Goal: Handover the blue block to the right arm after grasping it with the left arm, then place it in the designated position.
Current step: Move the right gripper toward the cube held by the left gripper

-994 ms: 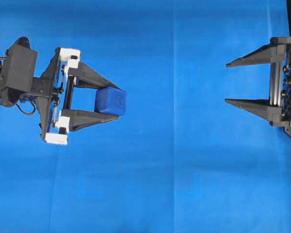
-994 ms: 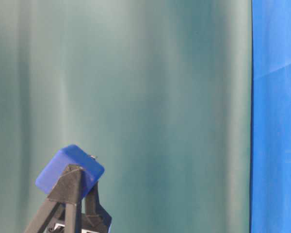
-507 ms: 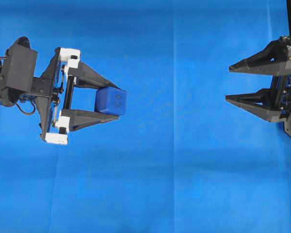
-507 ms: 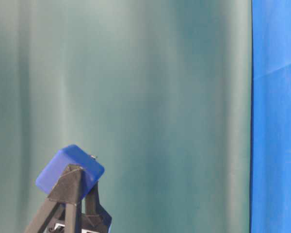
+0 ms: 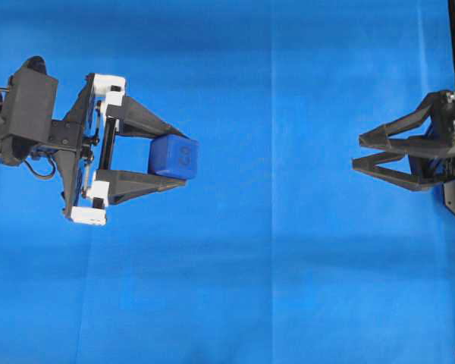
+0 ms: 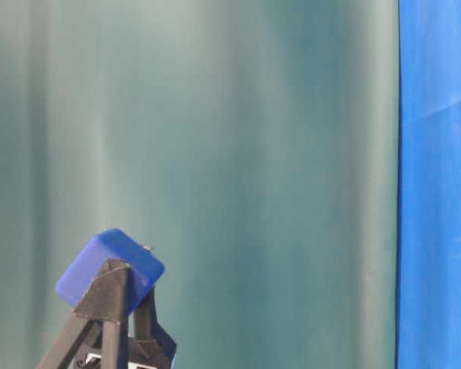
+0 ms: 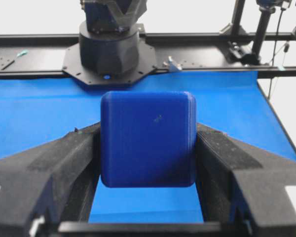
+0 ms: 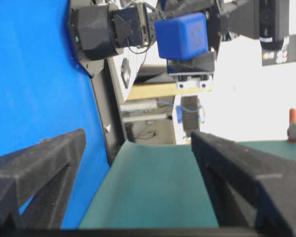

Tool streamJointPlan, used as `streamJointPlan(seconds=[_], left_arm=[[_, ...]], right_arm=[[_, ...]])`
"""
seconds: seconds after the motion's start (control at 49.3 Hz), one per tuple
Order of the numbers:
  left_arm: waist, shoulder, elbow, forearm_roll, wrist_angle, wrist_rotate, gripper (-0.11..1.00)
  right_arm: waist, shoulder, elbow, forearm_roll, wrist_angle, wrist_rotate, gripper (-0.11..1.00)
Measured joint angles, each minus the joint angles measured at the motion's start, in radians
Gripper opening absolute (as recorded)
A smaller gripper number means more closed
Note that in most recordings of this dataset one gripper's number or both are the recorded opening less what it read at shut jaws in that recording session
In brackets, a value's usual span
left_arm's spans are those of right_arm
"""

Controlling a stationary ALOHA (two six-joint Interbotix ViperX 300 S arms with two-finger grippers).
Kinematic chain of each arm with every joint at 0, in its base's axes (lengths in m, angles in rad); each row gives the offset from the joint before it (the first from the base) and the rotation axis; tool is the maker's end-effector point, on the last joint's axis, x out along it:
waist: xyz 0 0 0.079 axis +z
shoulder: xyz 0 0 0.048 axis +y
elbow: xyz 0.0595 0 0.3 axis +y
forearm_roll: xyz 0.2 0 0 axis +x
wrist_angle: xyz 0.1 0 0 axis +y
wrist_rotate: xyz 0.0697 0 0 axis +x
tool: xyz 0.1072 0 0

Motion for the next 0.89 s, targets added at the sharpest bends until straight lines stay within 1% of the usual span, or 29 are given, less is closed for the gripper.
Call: streamJointPlan(seconds=[0.162, 0.892], left_arm=[[0.0, 0.0, 0.0, 0.0, 0.0, 0.0, 0.48], [0.0, 0.002, 0.0, 0.0, 0.0, 0.0, 0.48]], right_arm=[[0.0, 0.002, -0.006, -0.035, 0.0, -0.003, 0.95], [0.0, 0.002, -0.008, -0.038, 0.0, -0.005, 0.95]])
